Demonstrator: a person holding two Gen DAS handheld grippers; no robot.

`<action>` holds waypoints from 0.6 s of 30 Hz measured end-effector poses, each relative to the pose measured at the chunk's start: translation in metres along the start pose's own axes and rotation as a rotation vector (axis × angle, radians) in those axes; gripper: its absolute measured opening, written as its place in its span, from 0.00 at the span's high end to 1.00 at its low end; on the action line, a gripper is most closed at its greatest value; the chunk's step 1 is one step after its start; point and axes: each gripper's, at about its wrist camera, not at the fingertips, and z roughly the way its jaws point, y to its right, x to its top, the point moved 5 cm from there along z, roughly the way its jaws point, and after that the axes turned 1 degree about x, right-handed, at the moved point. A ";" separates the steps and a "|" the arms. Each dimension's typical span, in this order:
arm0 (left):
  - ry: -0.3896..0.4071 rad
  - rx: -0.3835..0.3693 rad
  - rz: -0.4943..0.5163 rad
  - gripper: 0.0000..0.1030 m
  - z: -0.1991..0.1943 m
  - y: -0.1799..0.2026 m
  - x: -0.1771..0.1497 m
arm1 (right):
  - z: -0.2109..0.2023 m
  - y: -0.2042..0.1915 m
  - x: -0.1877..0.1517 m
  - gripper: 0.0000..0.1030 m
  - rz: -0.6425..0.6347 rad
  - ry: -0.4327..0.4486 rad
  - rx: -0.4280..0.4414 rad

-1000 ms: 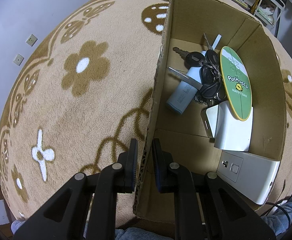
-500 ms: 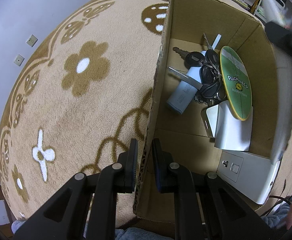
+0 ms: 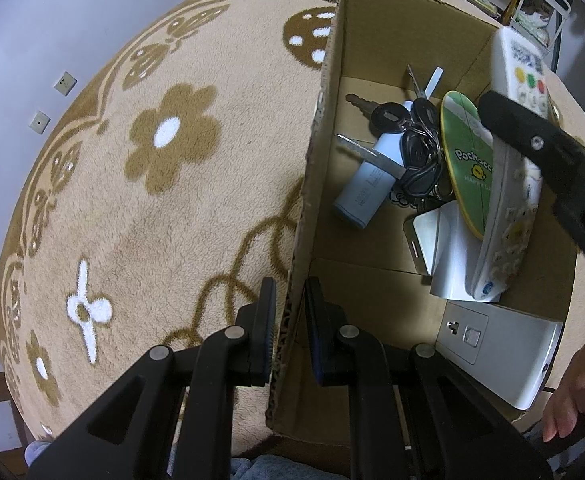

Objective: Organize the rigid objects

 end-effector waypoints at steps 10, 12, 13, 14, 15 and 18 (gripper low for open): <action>0.004 0.010 0.003 0.86 0.001 0.001 0.001 | -0.007 0.002 0.003 0.49 0.057 -0.028 0.026; 0.009 0.005 -0.005 0.86 0.000 -0.001 0.003 | -0.013 0.000 0.004 0.29 0.060 -0.033 0.015; 0.009 -0.003 -0.008 0.86 0.000 -0.002 0.003 | -0.018 -0.002 0.005 0.27 0.057 -0.028 0.014; 0.013 -0.003 -0.011 0.86 -0.001 -0.002 0.003 | -0.021 -0.003 0.006 0.26 0.056 -0.024 0.011; 0.014 -0.007 -0.014 0.86 -0.001 -0.003 0.003 | -0.025 -0.003 0.007 0.25 0.058 -0.020 0.005; 0.021 -0.005 -0.013 0.86 -0.003 -0.003 0.004 | -0.036 -0.001 0.007 0.23 0.074 -0.017 -0.006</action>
